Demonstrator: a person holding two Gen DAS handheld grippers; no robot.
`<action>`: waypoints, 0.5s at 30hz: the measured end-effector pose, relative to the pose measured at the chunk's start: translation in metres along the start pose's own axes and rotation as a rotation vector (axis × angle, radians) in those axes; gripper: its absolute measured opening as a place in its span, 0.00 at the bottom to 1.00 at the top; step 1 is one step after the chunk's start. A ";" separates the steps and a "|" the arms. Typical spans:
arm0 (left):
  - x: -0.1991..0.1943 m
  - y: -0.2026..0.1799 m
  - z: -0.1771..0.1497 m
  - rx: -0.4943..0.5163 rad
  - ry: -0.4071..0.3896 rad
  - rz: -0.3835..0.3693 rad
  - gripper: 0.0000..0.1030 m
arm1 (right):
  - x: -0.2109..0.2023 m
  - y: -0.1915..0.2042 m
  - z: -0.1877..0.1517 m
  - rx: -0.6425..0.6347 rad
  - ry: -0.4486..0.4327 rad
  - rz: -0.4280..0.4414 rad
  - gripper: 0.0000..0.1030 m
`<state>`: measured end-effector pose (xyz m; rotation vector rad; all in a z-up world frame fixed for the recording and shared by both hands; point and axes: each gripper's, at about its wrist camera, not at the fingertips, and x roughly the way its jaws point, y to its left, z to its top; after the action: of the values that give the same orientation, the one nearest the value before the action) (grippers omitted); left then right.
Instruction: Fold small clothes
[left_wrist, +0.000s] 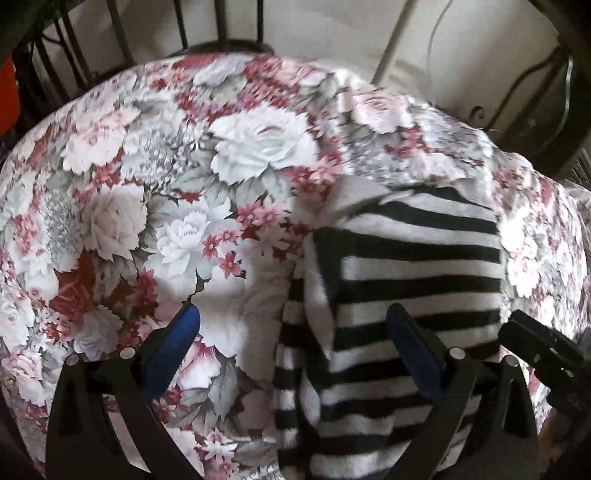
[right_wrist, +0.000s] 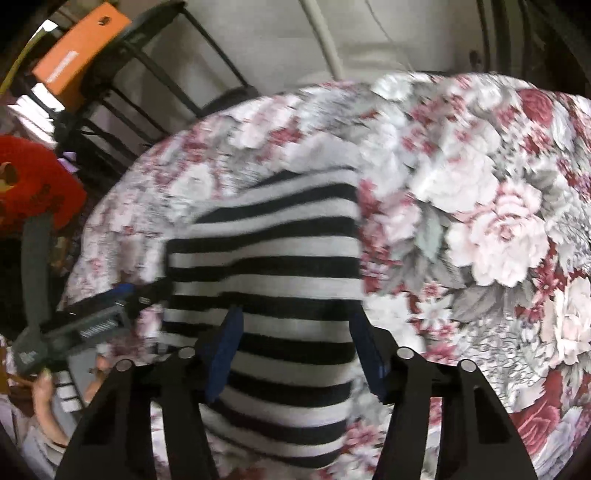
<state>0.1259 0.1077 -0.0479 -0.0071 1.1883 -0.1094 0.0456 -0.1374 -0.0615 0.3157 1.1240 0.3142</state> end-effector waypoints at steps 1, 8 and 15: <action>-0.004 -0.004 0.001 0.012 -0.007 -0.006 0.95 | -0.003 0.004 0.000 -0.001 -0.002 0.029 0.53; -0.007 -0.020 -0.010 0.090 -0.009 0.029 0.95 | -0.006 0.010 -0.001 0.059 0.028 0.162 0.51; 0.001 -0.023 -0.018 0.121 0.033 0.052 0.95 | 0.010 0.001 -0.005 0.141 0.081 0.223 0.52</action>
<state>0.1075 0.0862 -0.0544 0.1329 1.2125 -0.1360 0.0449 -0.1327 -0.0711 0.5595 1.1958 0.4490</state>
